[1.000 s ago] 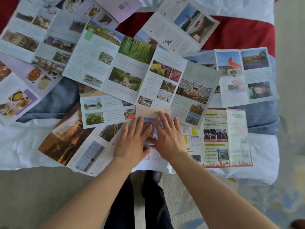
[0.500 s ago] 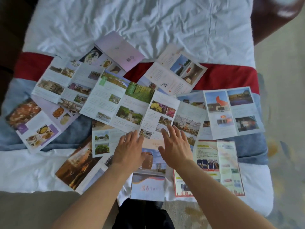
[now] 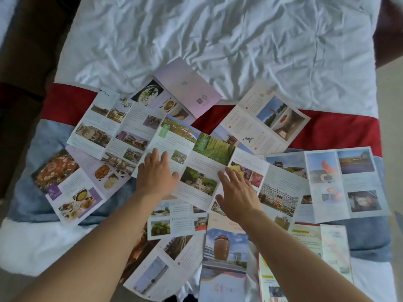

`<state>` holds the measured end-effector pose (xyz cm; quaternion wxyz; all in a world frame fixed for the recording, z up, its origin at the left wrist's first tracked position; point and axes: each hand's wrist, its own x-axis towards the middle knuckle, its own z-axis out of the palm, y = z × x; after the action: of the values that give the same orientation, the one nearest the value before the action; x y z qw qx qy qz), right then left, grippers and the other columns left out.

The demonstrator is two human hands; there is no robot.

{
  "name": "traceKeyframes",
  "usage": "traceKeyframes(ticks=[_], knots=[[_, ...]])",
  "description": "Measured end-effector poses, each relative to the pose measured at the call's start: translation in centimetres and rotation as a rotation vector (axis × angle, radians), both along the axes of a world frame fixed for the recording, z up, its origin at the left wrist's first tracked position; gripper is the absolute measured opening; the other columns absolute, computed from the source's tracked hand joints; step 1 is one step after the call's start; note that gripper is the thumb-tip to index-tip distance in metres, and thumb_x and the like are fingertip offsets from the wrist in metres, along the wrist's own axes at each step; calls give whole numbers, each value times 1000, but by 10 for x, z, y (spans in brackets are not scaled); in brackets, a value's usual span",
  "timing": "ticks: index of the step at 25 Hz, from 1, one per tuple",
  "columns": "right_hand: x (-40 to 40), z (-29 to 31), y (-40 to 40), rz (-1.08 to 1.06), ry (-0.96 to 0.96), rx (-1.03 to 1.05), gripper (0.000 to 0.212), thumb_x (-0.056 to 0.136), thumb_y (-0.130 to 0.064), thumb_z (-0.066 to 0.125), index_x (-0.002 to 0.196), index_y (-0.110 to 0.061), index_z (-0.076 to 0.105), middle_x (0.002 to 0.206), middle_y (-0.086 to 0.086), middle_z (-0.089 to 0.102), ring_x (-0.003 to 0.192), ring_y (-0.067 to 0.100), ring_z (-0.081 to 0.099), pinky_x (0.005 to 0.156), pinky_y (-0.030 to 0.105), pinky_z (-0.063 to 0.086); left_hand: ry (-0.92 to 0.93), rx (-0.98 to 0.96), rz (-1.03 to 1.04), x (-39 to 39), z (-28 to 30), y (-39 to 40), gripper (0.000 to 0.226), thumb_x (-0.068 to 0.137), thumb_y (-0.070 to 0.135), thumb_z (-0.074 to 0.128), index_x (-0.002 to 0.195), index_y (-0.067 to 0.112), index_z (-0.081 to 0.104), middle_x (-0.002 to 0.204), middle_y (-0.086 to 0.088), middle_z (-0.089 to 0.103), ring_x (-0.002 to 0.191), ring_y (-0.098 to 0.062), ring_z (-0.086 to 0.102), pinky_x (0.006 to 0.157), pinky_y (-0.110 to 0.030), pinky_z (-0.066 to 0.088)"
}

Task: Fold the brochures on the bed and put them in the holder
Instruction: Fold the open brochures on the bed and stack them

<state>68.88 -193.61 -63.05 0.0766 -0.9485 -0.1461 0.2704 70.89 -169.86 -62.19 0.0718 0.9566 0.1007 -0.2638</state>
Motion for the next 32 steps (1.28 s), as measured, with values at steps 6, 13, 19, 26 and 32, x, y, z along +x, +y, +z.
traceKeyframes(ticks=[6,13,19,26,32], knots=[[25,-17,41,-5,16,2,68,96,-42,55,153,-22,22,165,7,14,150,28,14,118,45,24,5,-2,161,26,-17,32,93,88,49,62,154,12,8,161,-21,8,147,-44,11,111,-62,32],[29,-22,52,-27,51,-21,70,97,-43,54,154,-21,21,166,6,10,151,27,10,119,44,21,-54,-21,106,21,-34,43,97,88,51,59,154,7,3,157,-23,22,141,-41,29,105,-57,42],[32,-24,55,-30,62,-37,72,98,-43,52,156,-21,16,167,5,3,153,26,3,121,43,13,4,-23,184,24,-36,53,113,80,61,67,155,11,0,163,-20,6,148,-44,11,109,-66,30],[30,-25,58,-48,66,-60,75,97,-43,54,157,-22,15,167,3,1,153,24,1,122,44,15,-122,-114,157,13,-43,62,111,80,59,70,155,5,8,159,-19,25,141,-38,33,112,-52,33],[40,-22,57,-101,90,-60,75,96,-44,54,157,-22,15,167,1,0,153,23,0,121,46,16,-304,-277,162,16,-30,48,67,85,24,68,141,8,36,131,-14,56,111,-31,57,94,-49,49]])
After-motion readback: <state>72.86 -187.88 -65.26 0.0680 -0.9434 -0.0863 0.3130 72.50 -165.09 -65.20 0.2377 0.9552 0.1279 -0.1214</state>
